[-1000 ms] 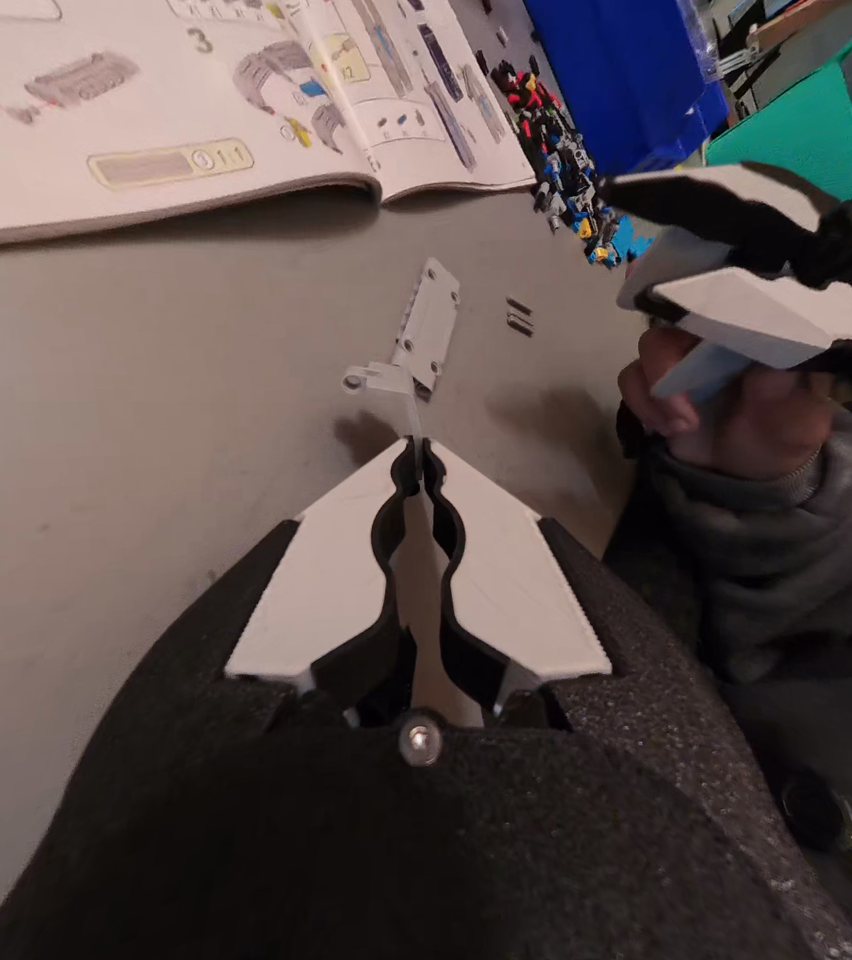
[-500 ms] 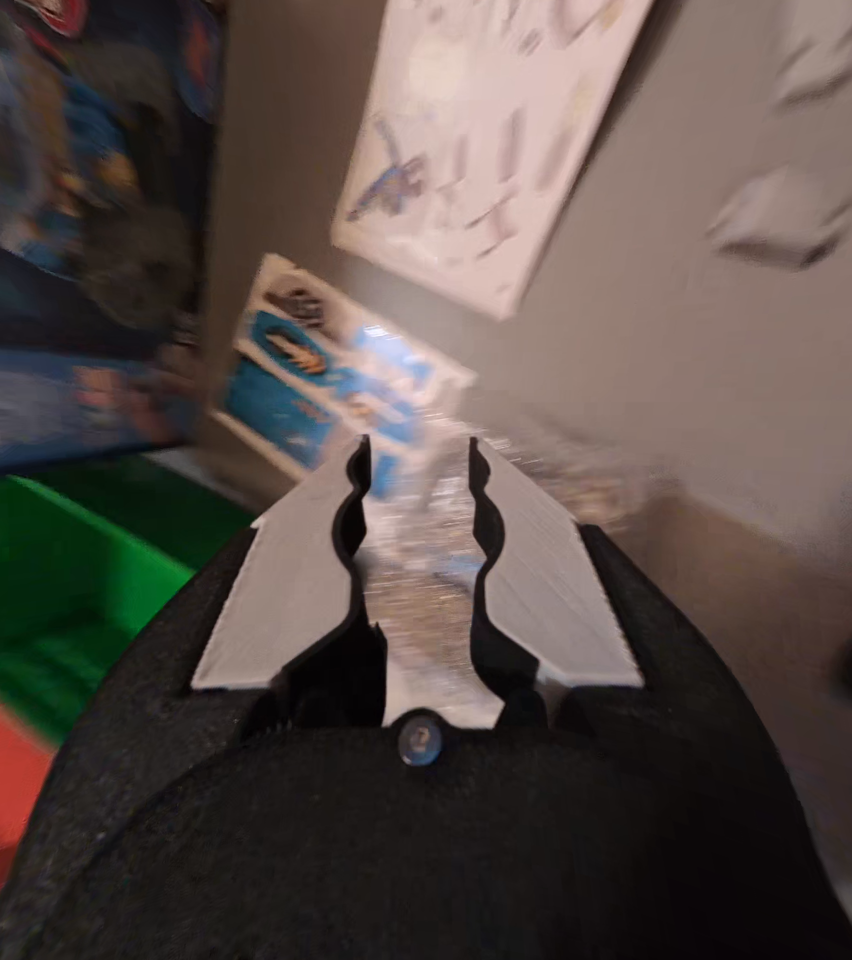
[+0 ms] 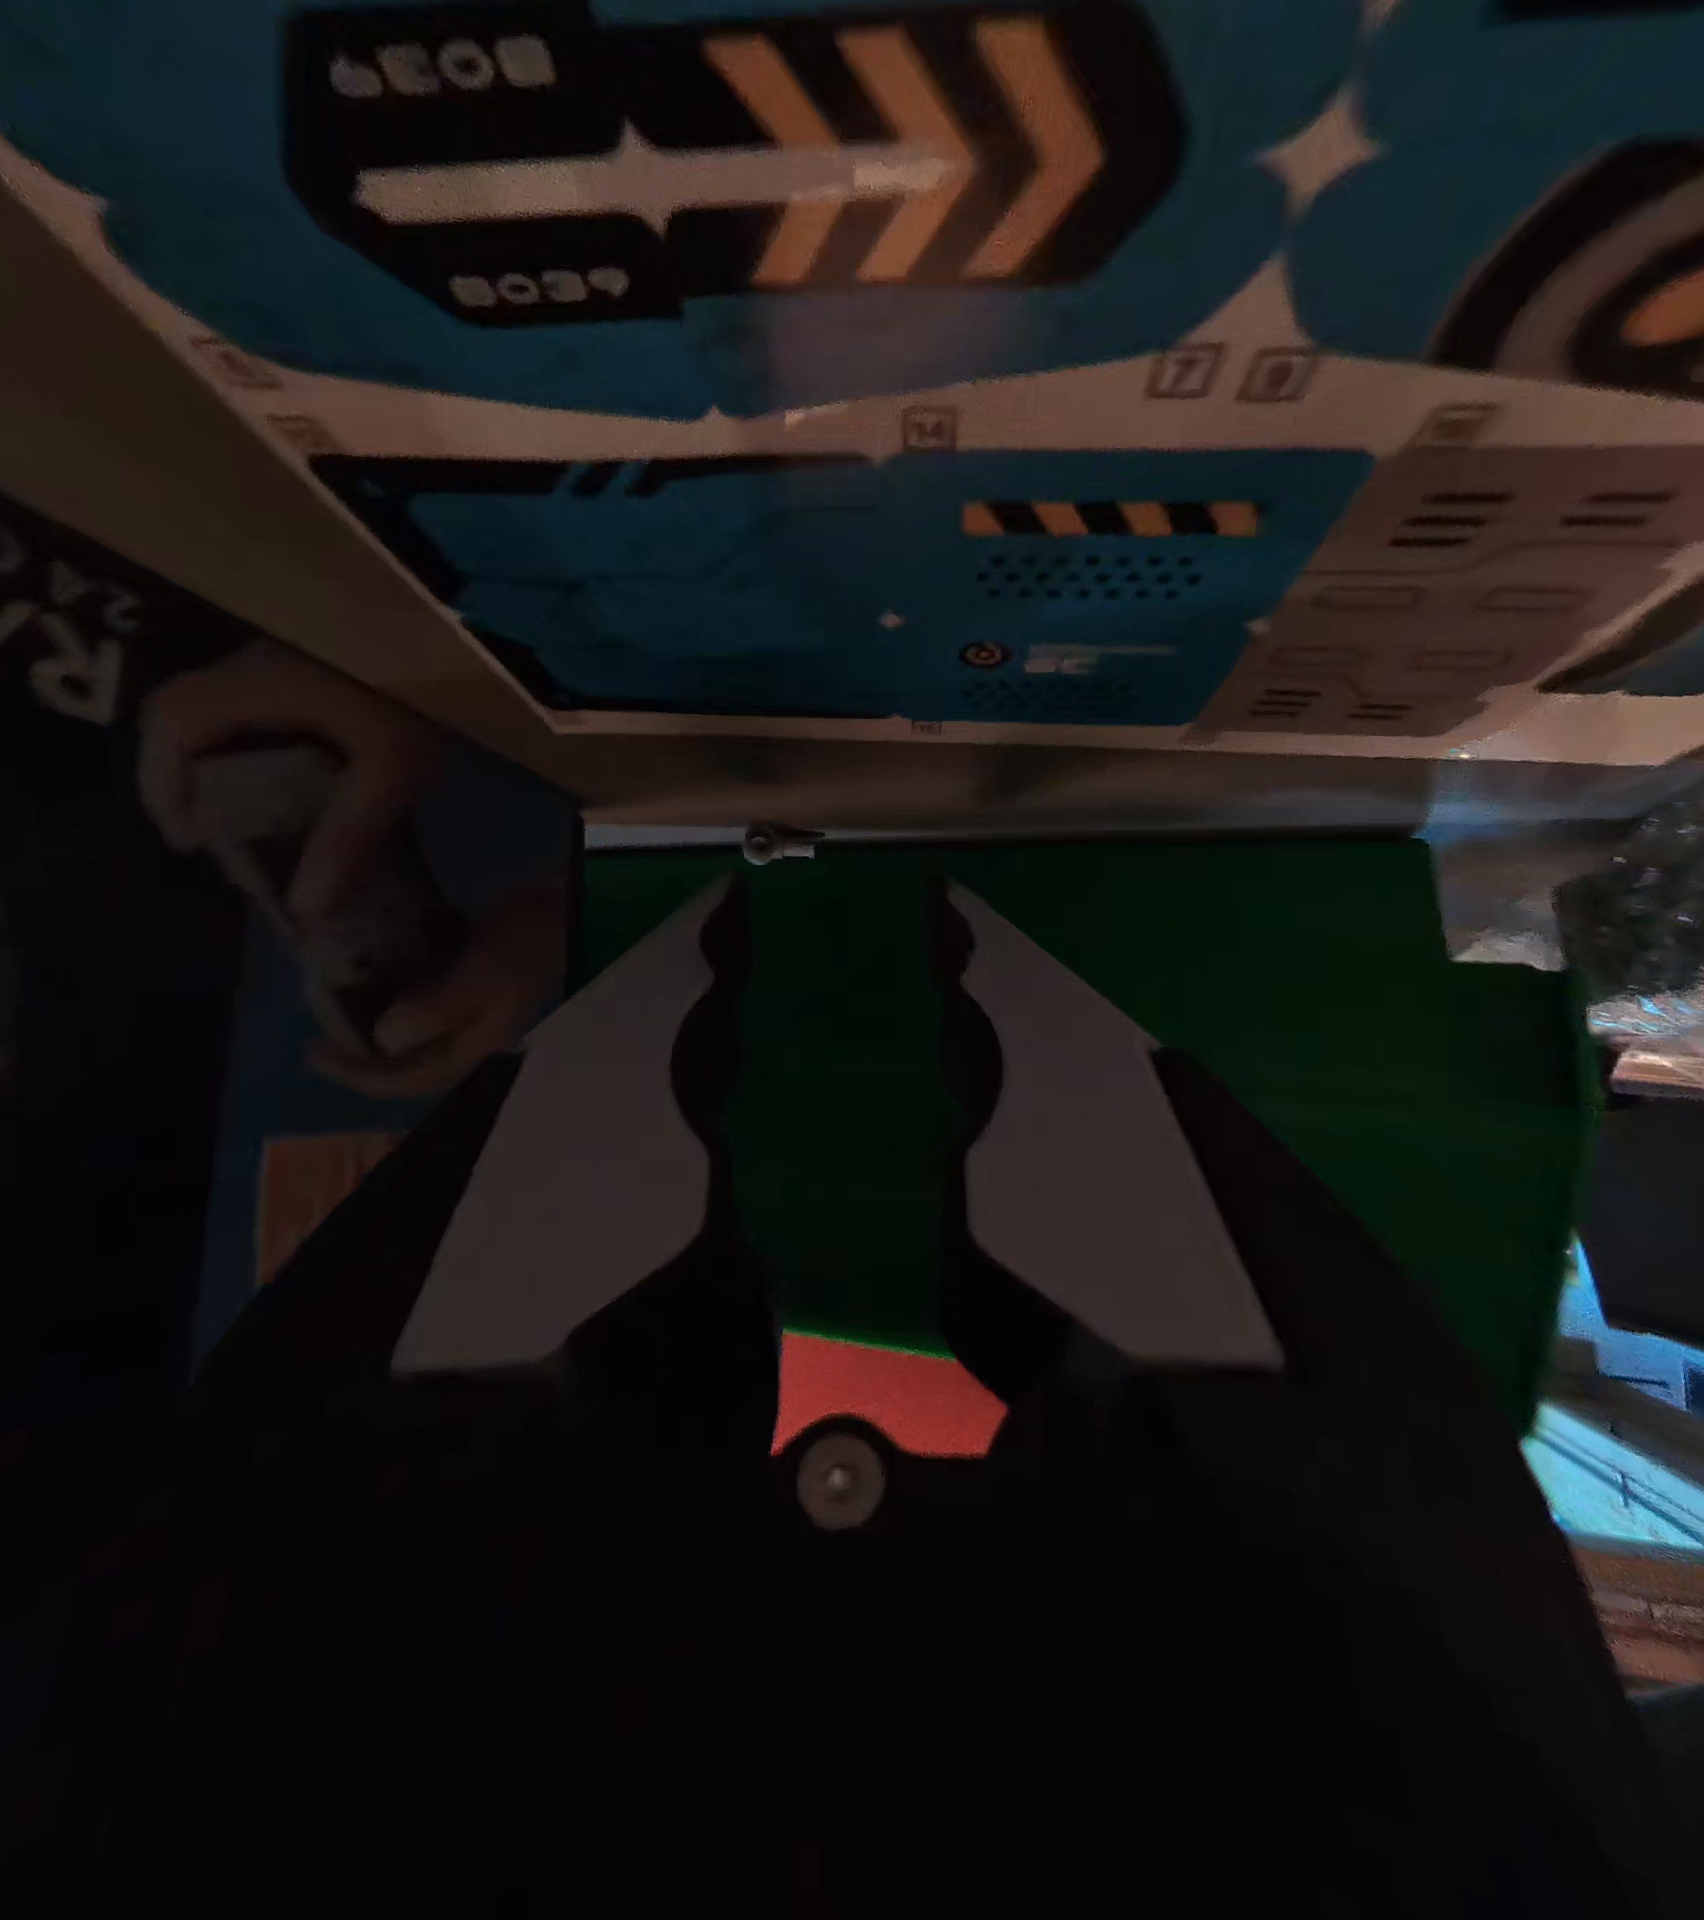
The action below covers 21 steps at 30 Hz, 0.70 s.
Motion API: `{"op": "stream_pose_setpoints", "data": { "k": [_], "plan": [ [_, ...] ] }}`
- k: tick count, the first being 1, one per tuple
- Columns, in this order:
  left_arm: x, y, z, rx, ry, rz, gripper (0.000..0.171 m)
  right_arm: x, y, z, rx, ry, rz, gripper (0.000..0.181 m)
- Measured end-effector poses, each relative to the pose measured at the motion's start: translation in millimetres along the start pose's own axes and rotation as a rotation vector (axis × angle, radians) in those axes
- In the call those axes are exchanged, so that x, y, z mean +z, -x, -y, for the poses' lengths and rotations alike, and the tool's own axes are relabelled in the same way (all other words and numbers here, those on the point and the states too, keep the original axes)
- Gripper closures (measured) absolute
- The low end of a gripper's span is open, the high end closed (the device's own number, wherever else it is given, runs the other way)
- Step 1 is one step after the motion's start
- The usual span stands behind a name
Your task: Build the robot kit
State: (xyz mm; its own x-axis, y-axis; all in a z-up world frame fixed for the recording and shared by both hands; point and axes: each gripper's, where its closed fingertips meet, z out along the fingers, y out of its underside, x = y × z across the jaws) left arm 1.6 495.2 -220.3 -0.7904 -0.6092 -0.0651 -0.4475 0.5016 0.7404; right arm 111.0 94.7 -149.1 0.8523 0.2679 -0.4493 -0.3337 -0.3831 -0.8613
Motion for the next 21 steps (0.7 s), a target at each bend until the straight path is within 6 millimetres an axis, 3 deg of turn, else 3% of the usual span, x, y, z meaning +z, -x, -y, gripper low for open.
{"op": "stream_pose_setpoints", "data": {
  "k": [5,12,21],
  "plan": [
    [20.4,7.1,-9.4,0.024,0.085,-0.004,0.138,1.5,1.9,-2.8,0.037,0.007,0.032,0.153],
    [26.7,17.0,-8.1,0.027,0.086,0.013,0.139,3.1,4.1,-6.1,0.074,0.021,0.067,0.155],
    [30.6,9.1,-8.8,0.001,0.081,-0.041,0.156,5.9,12.1,-10.4,0.046,0.048,0.097,0.155]
  ]
}}
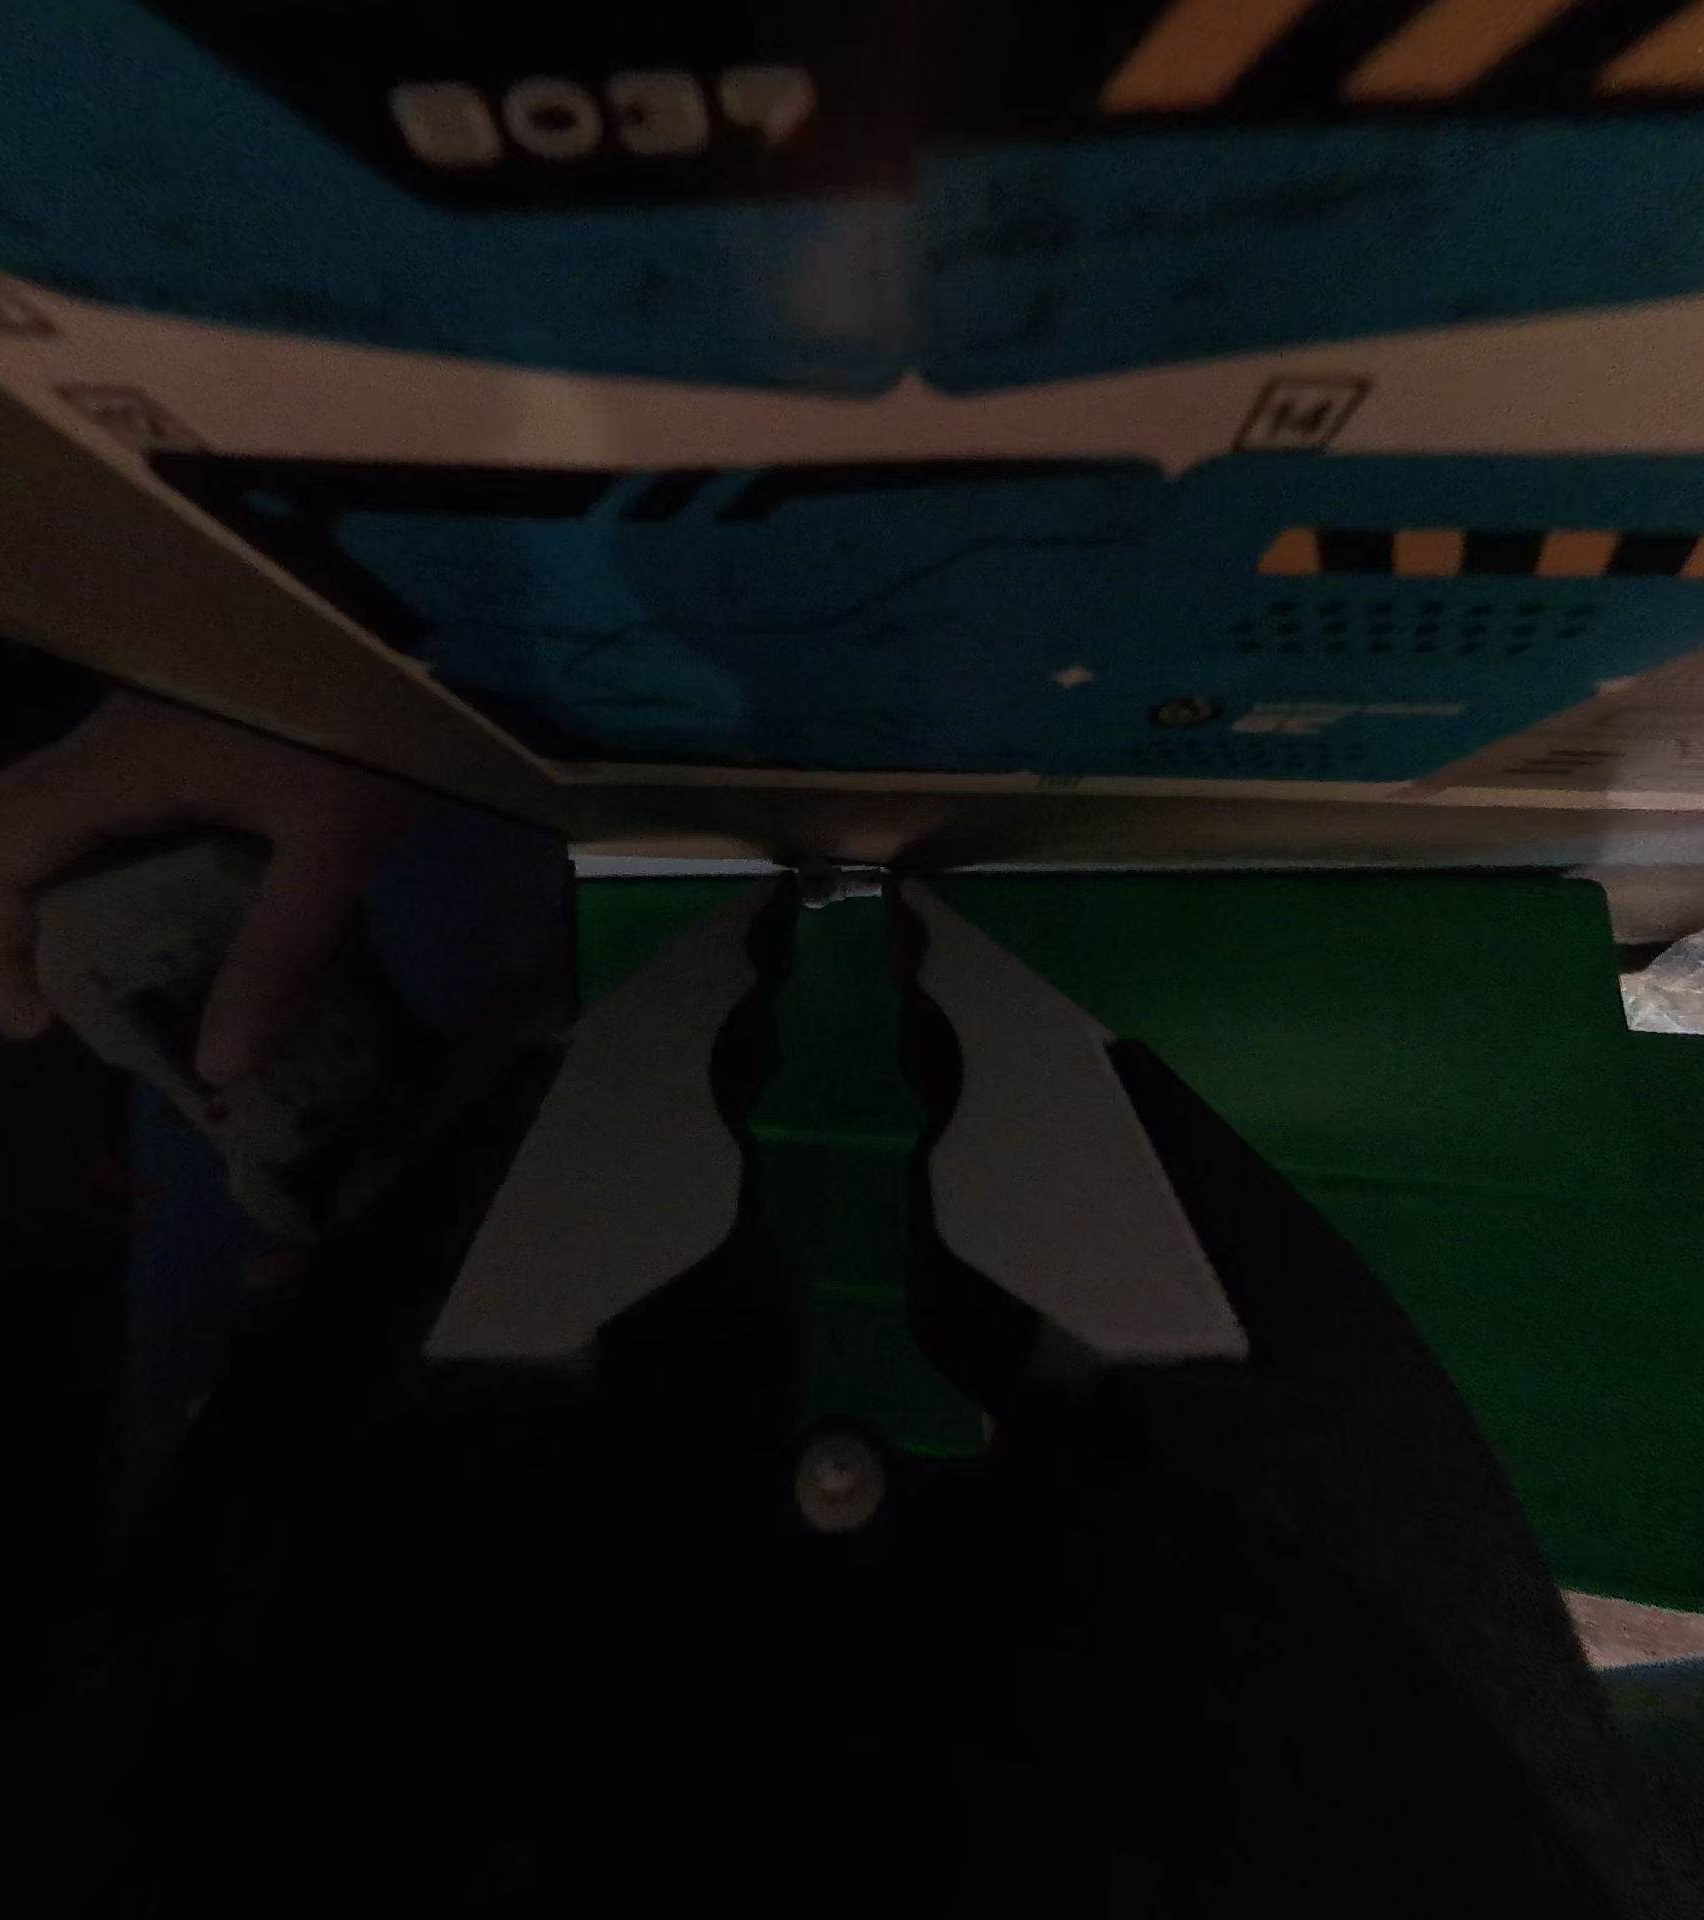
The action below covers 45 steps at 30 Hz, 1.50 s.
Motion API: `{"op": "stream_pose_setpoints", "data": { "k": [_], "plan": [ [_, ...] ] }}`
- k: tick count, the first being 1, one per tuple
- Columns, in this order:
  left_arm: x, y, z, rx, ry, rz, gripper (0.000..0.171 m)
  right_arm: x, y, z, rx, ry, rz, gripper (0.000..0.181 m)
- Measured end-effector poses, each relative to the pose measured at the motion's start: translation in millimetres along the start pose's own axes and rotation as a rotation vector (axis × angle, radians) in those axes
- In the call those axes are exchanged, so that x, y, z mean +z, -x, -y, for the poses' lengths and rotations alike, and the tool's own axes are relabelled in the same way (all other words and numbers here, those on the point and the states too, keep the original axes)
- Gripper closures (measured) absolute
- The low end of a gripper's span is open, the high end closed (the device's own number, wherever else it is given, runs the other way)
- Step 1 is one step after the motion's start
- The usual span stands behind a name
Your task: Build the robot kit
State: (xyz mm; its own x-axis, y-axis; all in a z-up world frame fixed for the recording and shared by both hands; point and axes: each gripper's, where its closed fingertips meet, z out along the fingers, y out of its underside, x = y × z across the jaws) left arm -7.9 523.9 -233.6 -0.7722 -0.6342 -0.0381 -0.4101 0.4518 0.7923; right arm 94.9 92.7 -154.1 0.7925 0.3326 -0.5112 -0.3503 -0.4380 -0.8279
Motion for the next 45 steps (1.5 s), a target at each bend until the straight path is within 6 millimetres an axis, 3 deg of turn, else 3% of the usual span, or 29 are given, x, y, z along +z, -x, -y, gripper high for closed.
{"op": "stream_pose_setpoints", "data": {
  "k": [4,7,9,12,15,17,19,22,26,31,37,45],
  "plan": [
    [-13.0,-6.2,0.9,-0.028,-0.068,0.032,0.157,-1.7,-1.3,2.5,0.003,-0.013,-0.004,0.156],
    [-53.0,-15.7,11.8,-0.101,-0.237,0.084,0.156,-4.2,-4.5,5.8,0.002,-0.029,-0.019,0.157],
    [-102.0,-28.4,30.2,-0.164,-0.444,0.125,0.157,-5.9,-6.1,8.9,-0.012,-0.043,-0.031,0.157],
    [-203.7,-56.9,63.7,-0.234,-0.857,0.226,0.157,-10.2,-0.8,18.7,0.021,-0.096,0.026,0.156],
    [-308.7,-96.9,85.3,-0.281,-1.281,0.33,0.156,-20.7,12.8,36.9,0.17,-0.188,0.213,0.151],
    [-367.1,-126.5,90.2,-0.307,-1.554,0.36,0.156,-32.0,25.1,51.7,0.3,-0.255,0.393,0.141],
    [-412.0,-154.8,89.2,-0.324,-1.812,0.364,0.156,-40.4,33.7,61.8,0.437,-0.291,0.554,0.131],
    [-457.1,-197.3,84.8,-0.296,-2.157,0.281,0.156,-55.3,60.0,71.9,0.541,-0.294,0.82,0.135],
    [-478.6,-236.3,82.6,-0.218,-2.347,0.267,0.157,-67.6,90.6,71.2,0.572,-0.238,1.046,0.143],
    [-481.1,-259.2,96.2,-0.141,-2.331,0.341,0.157,-69.4,114.3,65.9,0.552,-0.178,1.15,0.152],
    [-477.0,-261.3,106.4,-0.142,-2.28,0.457,0.156,-64.8,114.6,60.9,0.548,-0.164,1.124,0.171],
    [-468.9,-256.4,112.3,-0.137,-2.189,0.597,0.156,-59.0,109.9,54.9,0.565,-0.124,1.092,0.174]
  ]
}}
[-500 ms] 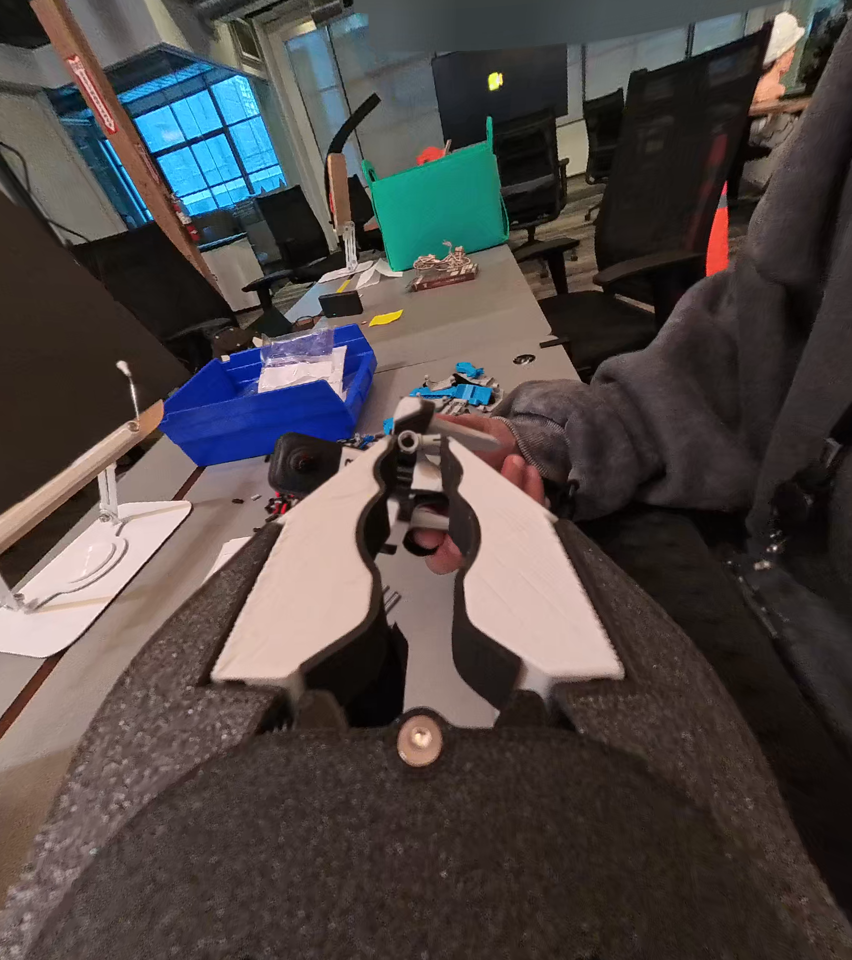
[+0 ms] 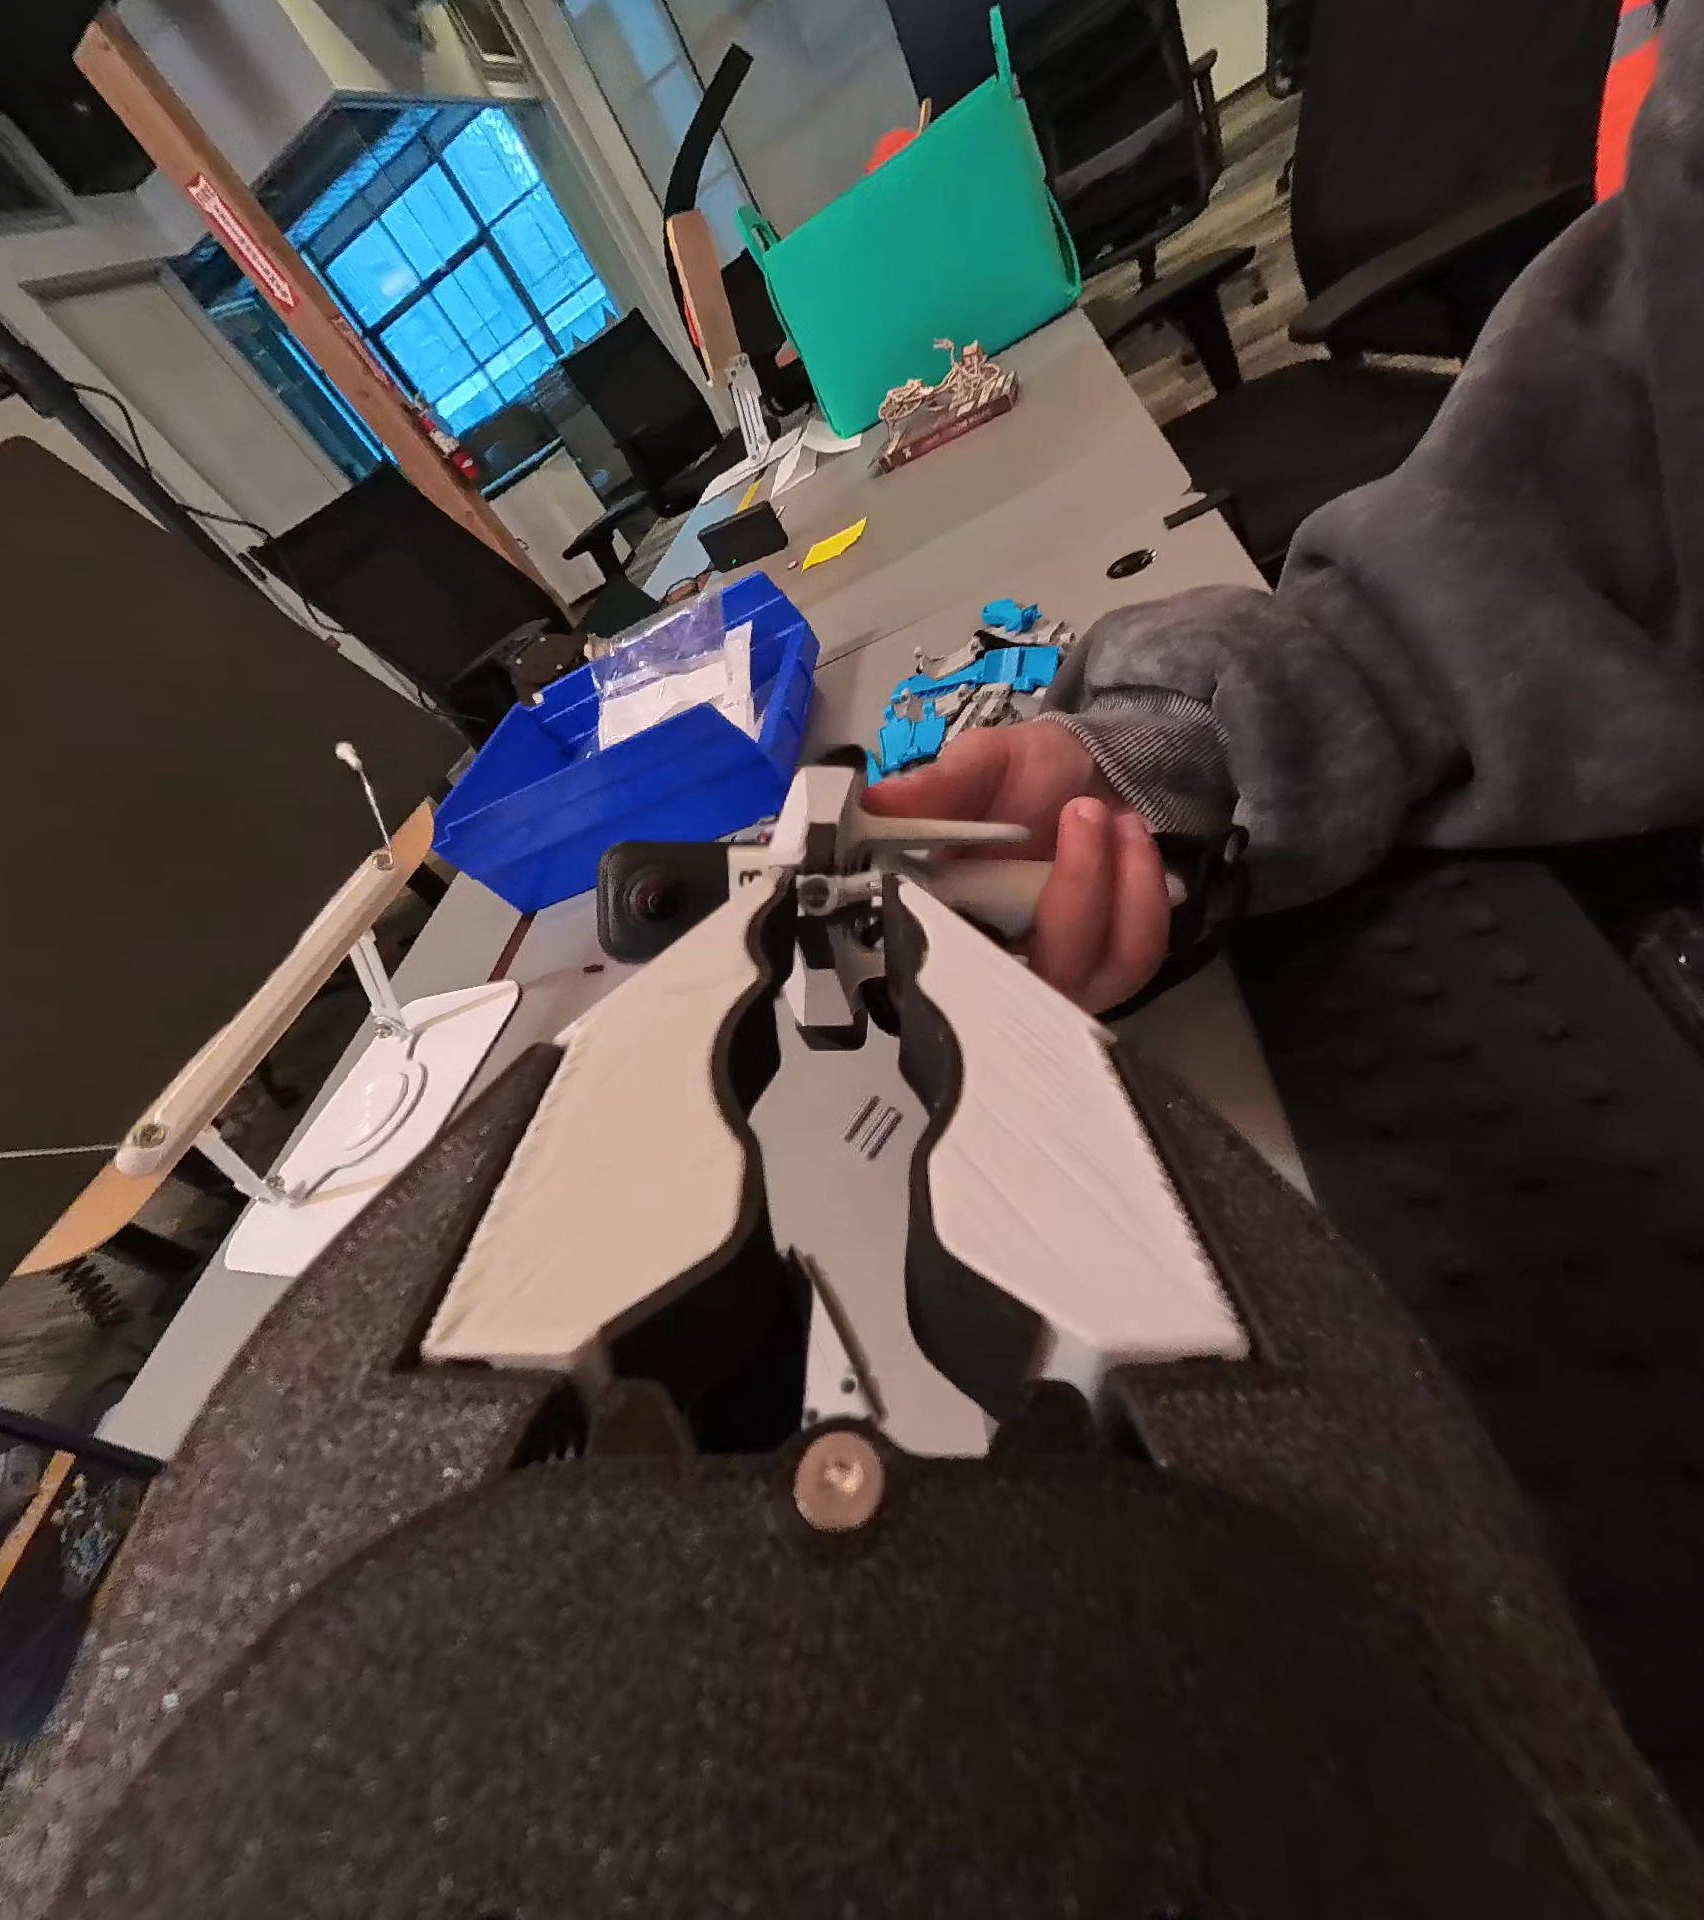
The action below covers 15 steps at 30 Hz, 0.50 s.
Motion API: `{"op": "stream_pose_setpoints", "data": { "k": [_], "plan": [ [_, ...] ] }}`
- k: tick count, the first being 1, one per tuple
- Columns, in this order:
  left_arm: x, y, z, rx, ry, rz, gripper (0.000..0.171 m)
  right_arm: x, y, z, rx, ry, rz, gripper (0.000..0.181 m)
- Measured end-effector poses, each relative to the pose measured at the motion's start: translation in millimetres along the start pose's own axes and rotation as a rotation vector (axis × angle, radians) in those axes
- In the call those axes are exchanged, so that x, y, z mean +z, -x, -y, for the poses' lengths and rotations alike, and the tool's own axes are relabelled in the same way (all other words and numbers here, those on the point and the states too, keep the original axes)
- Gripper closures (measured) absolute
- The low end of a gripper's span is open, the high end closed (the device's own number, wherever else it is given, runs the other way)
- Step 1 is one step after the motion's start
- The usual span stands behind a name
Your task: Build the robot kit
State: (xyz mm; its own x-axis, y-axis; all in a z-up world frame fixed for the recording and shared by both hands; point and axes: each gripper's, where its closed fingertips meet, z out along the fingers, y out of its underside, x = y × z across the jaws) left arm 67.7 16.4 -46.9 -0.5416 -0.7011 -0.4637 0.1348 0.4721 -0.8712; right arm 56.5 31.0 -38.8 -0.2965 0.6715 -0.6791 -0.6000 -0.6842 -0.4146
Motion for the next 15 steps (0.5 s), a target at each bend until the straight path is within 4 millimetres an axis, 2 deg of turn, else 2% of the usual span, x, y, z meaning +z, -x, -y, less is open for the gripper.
{"op": "stream_pose_setpoints", "data": {
  "k": [2,4,5,8,11,13,15],
  "plan": [
    [-0.6,2.7,-9.6,-0.05,0.043,0.01,0.156,-5.0,-8.6,3.0,-0.02,-0.01,-0.063,0.175],
    [-11.0,8.3,-21.6,-0.17,0.083,0.03,0.147,-14.0,-19.6,8.6,-0.058,-0.026,-0.163,0.175],
    [-19.3,11.3,-35.3,-0.263,0.134,0.034,0.145,-20.2,-25.4,12.6,-0.098,-0.037,-0.231,0.175],
    [-53.1,5.0,-108.1,-0.601,0.423,0.019,0.142,-36.9,-43.8,18.4,-0.201,-0.025,-0.436,0.175],
    [-80.8,-9.1,-163.4,-0.904,0.574,0.099,0.143,-43.3,-55.5,22.0,-0.212,-0.039,-0.512,0.175],
    [-90.6,-16.8,-189.0,-1.0,0.65,0.174,0.137,-43.2,-59.6,20.6,-0.19,-0.037,-0.515,0.175],
    [-87.8,-16.3,-198.3,-1.042,0.642,0.218,0.134,-42.7,-61.9,19.0,-0.189,-0.031,-0.523,0.175]
  ]
}}
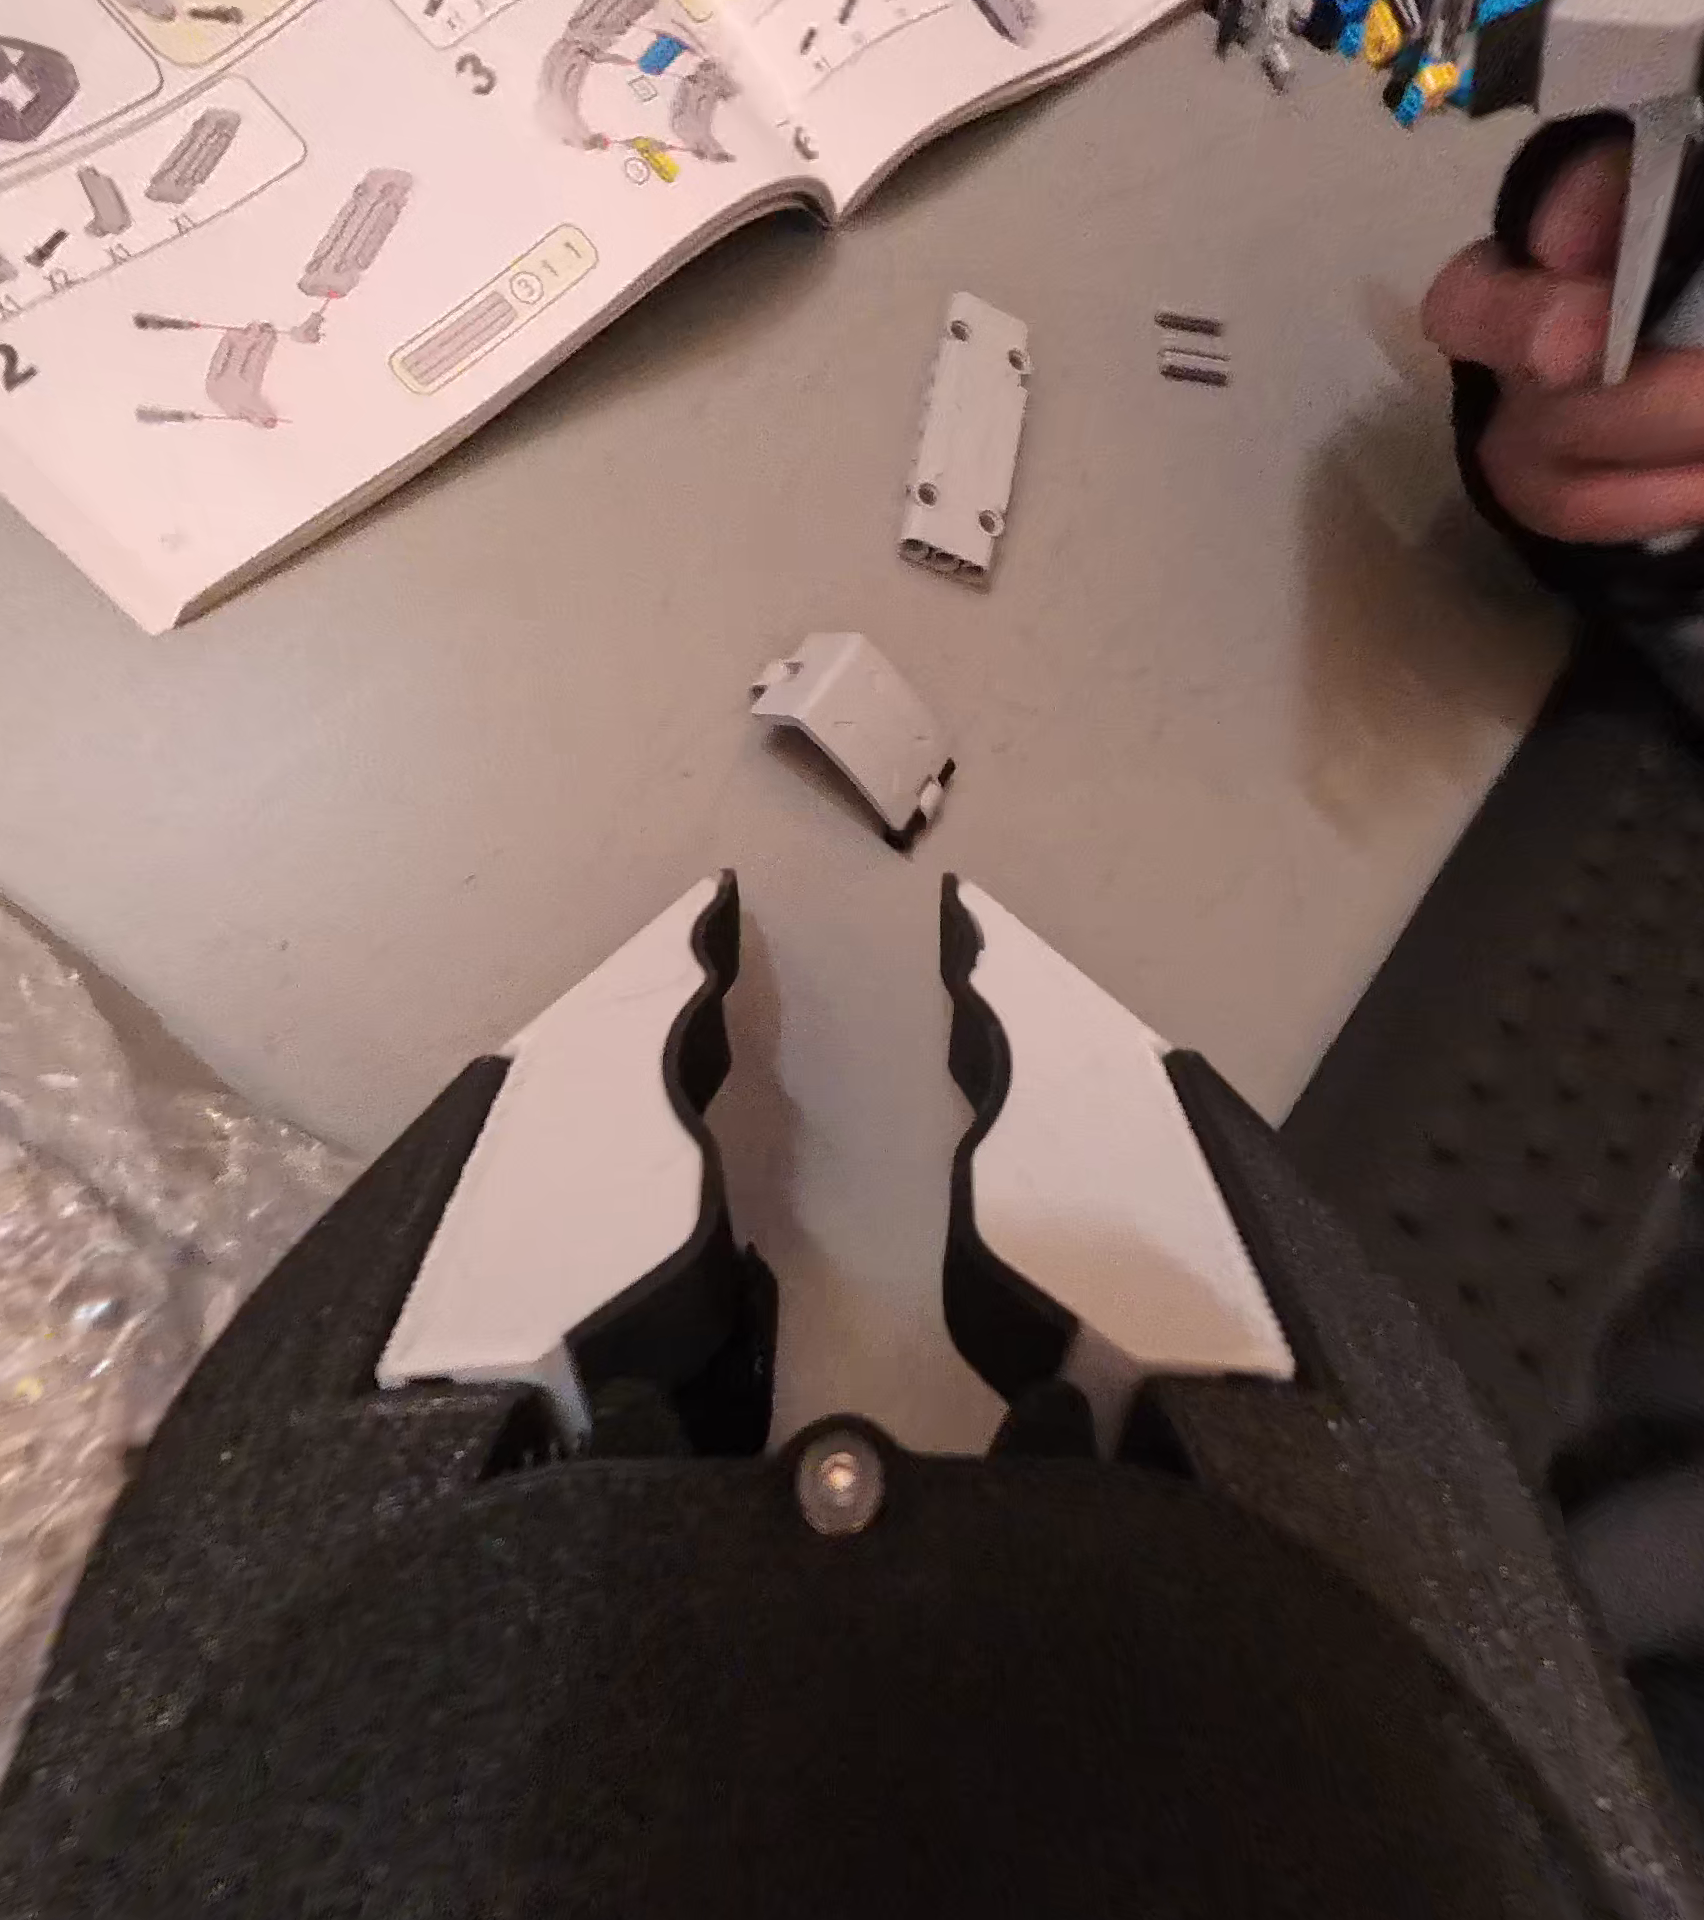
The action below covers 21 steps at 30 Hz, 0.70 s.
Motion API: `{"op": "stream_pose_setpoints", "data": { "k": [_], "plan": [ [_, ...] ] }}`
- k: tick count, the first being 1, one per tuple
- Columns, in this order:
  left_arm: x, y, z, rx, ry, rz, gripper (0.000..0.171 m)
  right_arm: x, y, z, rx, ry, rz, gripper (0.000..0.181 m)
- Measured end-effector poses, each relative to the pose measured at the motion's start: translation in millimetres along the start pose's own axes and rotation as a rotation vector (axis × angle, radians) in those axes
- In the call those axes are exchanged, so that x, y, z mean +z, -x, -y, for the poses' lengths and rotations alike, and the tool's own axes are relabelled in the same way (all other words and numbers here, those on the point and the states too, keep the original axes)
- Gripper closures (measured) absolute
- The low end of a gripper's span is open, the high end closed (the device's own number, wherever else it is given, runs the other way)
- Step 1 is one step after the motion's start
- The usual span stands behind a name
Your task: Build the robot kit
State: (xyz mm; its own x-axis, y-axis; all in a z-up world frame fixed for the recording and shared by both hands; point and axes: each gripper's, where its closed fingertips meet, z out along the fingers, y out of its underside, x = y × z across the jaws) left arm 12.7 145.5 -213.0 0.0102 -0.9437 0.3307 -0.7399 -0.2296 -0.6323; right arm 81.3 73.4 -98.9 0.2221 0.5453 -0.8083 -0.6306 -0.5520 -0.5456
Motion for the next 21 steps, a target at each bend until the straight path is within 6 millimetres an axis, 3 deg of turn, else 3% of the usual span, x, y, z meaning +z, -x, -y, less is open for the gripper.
{"op": "stream_pose_setpoints", "data": {
  "k": [7,13,15,18,21],
  "plan": [
    [31.0,-19.9,12.1,-0.043,-0.01,-0.162,0.136,-1.7,-2.4,-1.3,0.029,-0.003,0.001,0.175],
    [38.2,-17.3,7.2,0.247,-0.027,-0.026,0.154,-9.3,-0.7,9.3,0.037,-0.055,0.017,0.175],
    [40.6,-24.7,5.6,0.282,-0.025,-0.05,0.165,-9.0,0.5,9.7,0.04,-0.056,0.027,0.175],
    [46.9,-42.0,6.0,0.352,-0.017,-0.096,0.165,-6.8,0.0,7.5,0.034,-0.04,0.022,0.175],
    [42.5,-63.8,24.6,0.38,-0.122,-0.155,0.165,-10.2,-3.4,9.4,0.005,-0.041,-0.018,0.175]
  ]
}}
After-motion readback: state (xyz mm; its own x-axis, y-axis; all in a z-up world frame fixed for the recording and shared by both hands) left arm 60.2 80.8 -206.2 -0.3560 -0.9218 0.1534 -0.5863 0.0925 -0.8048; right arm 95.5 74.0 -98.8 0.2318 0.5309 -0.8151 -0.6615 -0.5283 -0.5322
